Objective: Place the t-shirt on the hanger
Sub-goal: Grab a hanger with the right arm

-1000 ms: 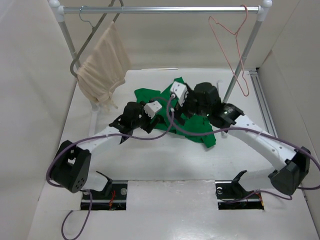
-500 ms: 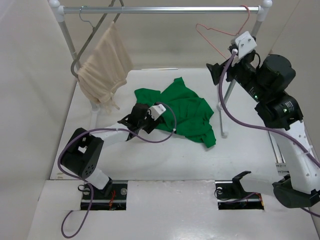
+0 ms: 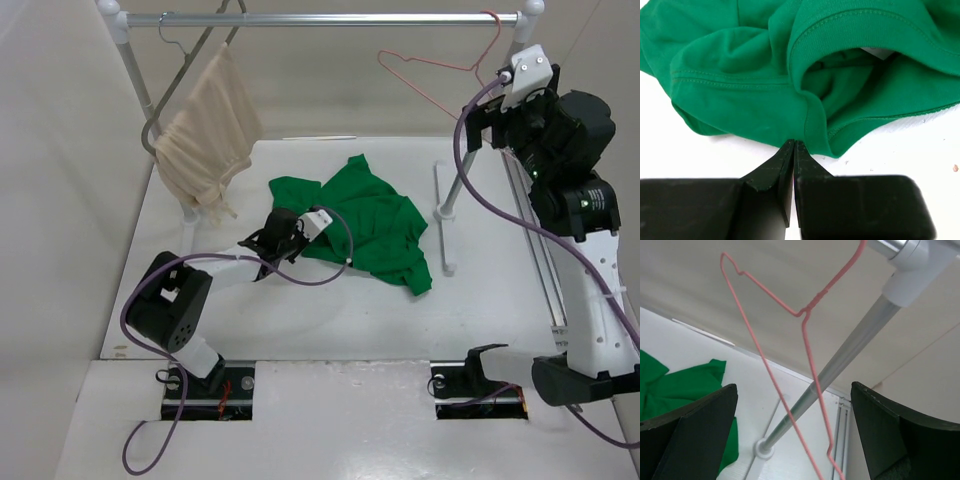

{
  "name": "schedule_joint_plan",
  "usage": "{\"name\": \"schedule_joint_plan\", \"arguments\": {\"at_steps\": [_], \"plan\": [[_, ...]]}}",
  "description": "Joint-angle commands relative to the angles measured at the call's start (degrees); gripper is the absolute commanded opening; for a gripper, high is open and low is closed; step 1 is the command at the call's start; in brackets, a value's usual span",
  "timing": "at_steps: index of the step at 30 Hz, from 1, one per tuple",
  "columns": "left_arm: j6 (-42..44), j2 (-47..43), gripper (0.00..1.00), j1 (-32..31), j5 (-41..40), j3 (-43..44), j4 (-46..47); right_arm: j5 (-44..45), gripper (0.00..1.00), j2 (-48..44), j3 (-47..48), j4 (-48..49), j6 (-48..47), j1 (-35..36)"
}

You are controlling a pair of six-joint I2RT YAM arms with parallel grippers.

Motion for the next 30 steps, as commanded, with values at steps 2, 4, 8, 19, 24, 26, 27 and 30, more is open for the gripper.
{"name": "schedule_joint_plan", "arguments": {"at_steps": [2,4,8,19,24,26,27,30], "plan": [[-0.9,-2.0,0.0,-0.2,0.3,5.1,-4.1,-7.4,0.99,4.7,6.3,0.6,-1.8,-5.0],[-1.4,-2.0,0.0,-0.2,0.3,6.9,-8.5,-10.5,0.99,7.2,10.1,-0.9,-3.3,-6.8],[-2.5,-3.9,0.0,-0.2,2.5,9.6,-15.0,-13.5,0.97,10.0,10.6,-0.2,-3.3,-9.7],[-3.1,-7.7,0.0,-0.2,7.1,12.6,-24.6,-28.2,0.53,12.7,5.5,6.5,-3.3,-13.2],[-3.1,-8.3,0.0,-0.2,9.0,13.9,-25.8,-30.6,0.28,10.3,1.8,9.5,-3.3,-13.2],[-3.6,-7.7,0.0,-0.2,9.0,14.4,-26.3,-30.6,0.28,10.3,1.8,9.0,-3.3,-13.2],[-3.6,-7.7,0.0,-0.2,9.5,14.4,-26.3,-31.1,0.28,9.8,1.8,9.0,-3.3,-13.2],[-3.6,-7.1,0.0,-0.2,9.5,14.9,-25.8,-31.1,0.28,9.8,1.2,8.5,-3.3,-13.7]]}}
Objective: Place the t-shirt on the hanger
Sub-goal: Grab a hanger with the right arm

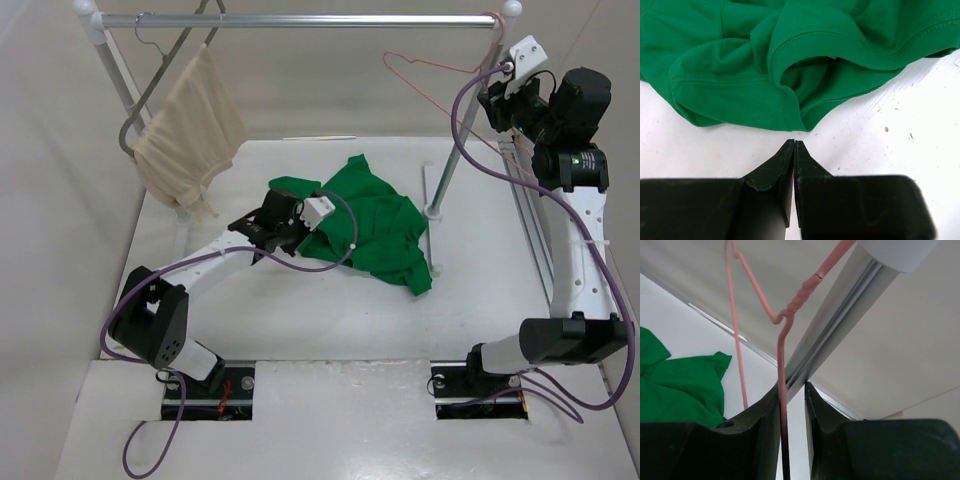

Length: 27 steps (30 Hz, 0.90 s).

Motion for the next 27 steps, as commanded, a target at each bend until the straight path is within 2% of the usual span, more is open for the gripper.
{"name": "schedule_joint_plan", "arguments": {"at_steps": [1,5,6,8,11,16,19,20,21,27], "plan": [[-0.8,-1.1,0.0,-0.2,1.5,2.3,-0.4,-5.0,0.29,-1.7,-0.3,2.2,0.4,0.3],[-0.8,-1.1,0.0,-0.2,1.0,2.3,0.1,-4.4,0.46,-2.8,-0.8,0.4,-0.1,-0.2],[-0.8,-1.1,0.0,-0.2,1.0,1.8,0.1,-4.4,0.54,-2.8,-1.3,0.4,-0.1,-0.2],[-0.8,-1.1,0.0,-0.2,1.0,1.8,0.1,-4.4,0.58,-3.6,-1.9,-0.8,-0.1,-0.2],[-0.8,-1.1,0.0,-0.2,1.0,1.3,0.7,-4.4,0.59,-4.8,-3.1,-1.5,-0.1,-0.2],[-0.8,-1.1,0.0,-0.2,1.0,1.3,0.7,-4.4,0.41,-8.0,-4.8,-3.3,-0.1,-0.2],[-0.8,-1.1,0.0,-0.2,1.0,0.8,1.2,-4.4,0.17,-8.0,-6.5,-3.3,-0.1,-0.2],[-0.8,-1.1,0.0,-0.2,1.0,0.8,1.2,-5.0,0.04,-8.0,-6.5,-3.3,-0.1,-0.2],[-0.8,-1.1,0.0,-0.2,1.0,0.8,1.2,-5.1,0.0,-8.0,-7.0,-3.3,-0.1,-0.2],[-0.8,-1.1,0.0,-0.2,1.0,0.2,1.7,-8.3,0.0,-7.5,-5.7,-1.5,0.9,-0.2]]}}
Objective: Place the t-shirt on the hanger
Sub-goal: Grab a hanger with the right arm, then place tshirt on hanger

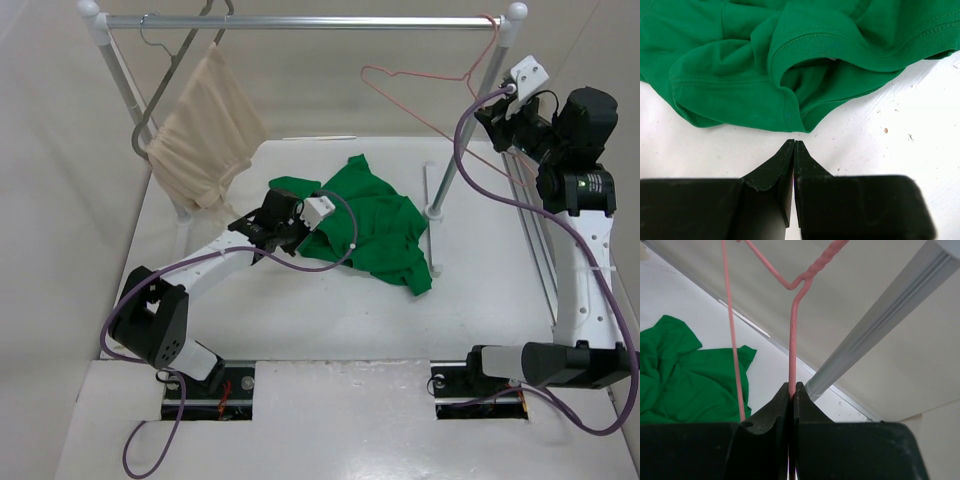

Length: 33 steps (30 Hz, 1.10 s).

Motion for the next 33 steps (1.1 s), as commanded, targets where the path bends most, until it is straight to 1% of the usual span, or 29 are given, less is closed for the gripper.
{"name": "schedule_joint_plan", "arguments": {"at_steps": [1,3,8,9,13,14,15,17,19,20,22,24,25,26,28,29,31,33], "plan": [[-0.5,-1.1,0.0,-0.2,0.8,0.1,1.5,-3.4,0.0,-0.1,1.4,1.5,0.8,0.1],[-0.5,-1.1,0.0,-0.2,0.2,0.1,1.5,-3.9,0.0,0.5,4.0,3.6,2.2,0.1],[-1.1,-0.6,0.0,-0.2,0.8,0.7,0.9,-1.0,0.0,2.4,10.7,7.9,2.2,4.6],[-1.7,-0.6,0.04,-0.2,0.9,1.3,0.9,-0.4,0.0,2.4,11.2,10.1,2.2,6.0],[-3.8,-0.1,0.17,2.1,3.8,2.4,0.3,-0.4,0.0,3.5,11.1,13.7,1.1,8.6],[-4.3,-0.1,0.23,2.8,4.4,2.4,-0.2,-1.2,0.0,3.5,9.5,14.3,0.4,9.1],[-4.3,-0.1,0.26,2.8,4.4,2.4,-0.2,-2.1,0.0,3.5,8.5,14.3,0.4,10.0],[-4.3,-0.1,0.31,2.8,4.4,2.4,-0.2,-6.8,0.0,2.9,6.4,15.0,-0.7,11.9],[-4.9,0.5,0.36,2.8,3.8,1.9,-0.2,-10.7,0.0,1.8,1.6,15.0,-2.9,14.2],[-4.9,1.1,0.39,2.8,3.8,1.9,0.5,-10.7,0.0,1.0,-0.3,14.4,-3.6,15.4],[-5.5,3.4,0.42,2.3,2.6,2.5,1.7,-9.3,0.0,-2.1,-7.4,13.7,-4.1,18.0],[-4.3,6.4,0.43,0.6,0.9,3.5,1.7,-5.9,0.0,-6.0,-12.9,13.1,-4.1,18.0],[-3.5,7.1,0.43,-1.0,-0.2,3.5,2.4,-4.7,0.0,-7.4,-18.3,13.1,-2.6,18.0],[-3.0,7.6,0.45,-1.6,-2.7,3.5,3.3,-2.2,0.0,-8.7,-20.6,13.7,-1.9,18.0],[-3.0,9.0,0.46,-1.7,-5.2,2.8,6.8,0.4,0.0,-11.9,-25.7,13.2,-0.7,17.5],[-3.0,9.6,0.46,-1.7,-8.6,1.9,8.1,1.4,0.0,-12.9,-27.0,13.2,-0.7,17.5],[-3.0,10.4,0.46,-1.7,-12.9,1.2,11.1,2.7,0.0,-15.0,-30.0,12.6,-0.1,17.5],[-3.0,11.2,0.46,-1.7,-13.6,0.6,12.4,2.7,0.0,-15.5,-31.6,12.6,-0.1,17.0]]}}
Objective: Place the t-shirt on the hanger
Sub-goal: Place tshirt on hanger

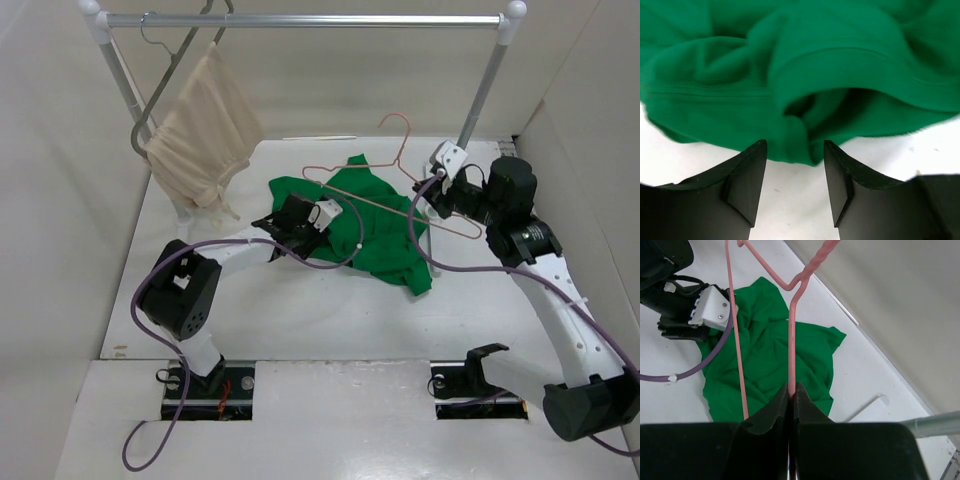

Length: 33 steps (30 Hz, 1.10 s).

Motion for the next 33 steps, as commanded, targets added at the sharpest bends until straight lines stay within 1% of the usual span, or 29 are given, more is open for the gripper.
{"name": "schedule_joint_plan", "arguments": {"at_steps": [1,6,10,11,12,13,14,15,16,18,19,20,21,22,23,25,27,30,33], "plan": [[0.2,0.3,0.46,0.4,-6.1,-0.6,5.8,2.2,0.0,-3.7,-1.5,2.5,1.9,-0.5],[-0.3,1.9,0.32,0.4,-6.1,0.0,6.9,2.2,0.0,-5.6,-5.5,1.1,1.9,-0.5],[1.3,2.4,0.32,0.4,-6.1,-0.7,6.3,3.5,0.0,-7.5,-6.8,-0.4,1.9,-0.5],[1.3,2.4,0.3,0.4,-6.1,-1.2,6.3,4.0,0.0,-7.5,-7.3,-1.3,1.9,-1.1],[1.3,2.4,0.24,0.4,-6.1,-1.2,6.3,4.6,0.0,-8.2,-7.4,-2.2,1.9,-1.1],[0.5,2.4,0.16,1.0,-6.1,-1.2,5.6,4.6,0.0,-8.8,-7.9,-2.8,1.9,-1.1],[0.0,2.4,0.07,1.0,-6.1,-1.2,4.9,6.4,0.0,-8.8,-7.9,-3.6,1.9,-1.1],[-1.1,2.4,0.0,2.1,-5.2,0.9,4.0,7.2,0.0,-9.6,-7.9,-5.7,1.9,-1.1],[-1.9,1.8,0.0,2.9,-4.4,2.1,1.1,8.1,0.0,-10.2,-8.5,-7.1,1.9,-1.1],[-3.2,1.2,0.0,5.6,-0.1,5.0,-2.8,10.4,0.0,-10.2,-9.0,-10.8,1.3,-1.1],[-4.5,0.6,0.0,6.7,1.9,8.3,-4.8,10.9,0.0,-10.7,-9.7,-12.1,1.3,-1.1],[-4.5,0.6,0.0,8.8,4.3,10.0,-8.9,11.5,0.0,-10.7,-10.5,-13.2,0.6,-1.1],[-5.2,0.1,0.0,9.6,8.9,13.1,-12.8,12.8,0.0,-10.7,-11.4,-15.3,-0.1,0.2],[-5.2,0.1,0.0,10.2,10.9,14.5,-12.8,12.8,0.0,-10.7,-11.4,-16.2,-0.1,0.8],[-5.2,0.1,0.0,10.2,12.4,15.7,-15.9,12.8,0.0,-10.7,-12.4,-16.2,-0.1,1.4],[-5.2,0.1,0.0,10.7,15.2,17.3,-17.7,11.6,0.0,-10.7,-12.9,-16.2,-0.1,3.5],[-5.2,0.1,0.0,10.7,16.6,18.9,-19.4,12.8,0.0,-10.7,-13.4,-15.5,0.6,7.8],[-5.2,0.6,0.0,10.7,18.4,20.3,-20.9,17.5,0.0,-8.7,-13.4,-13.4,3.6,12.9],[-3.7,0.6,0.0,10.7,19.0,20.8,-21.4,22.4,0.0,-5.9,-12.9,-9.5,5.5,15.3]]}}
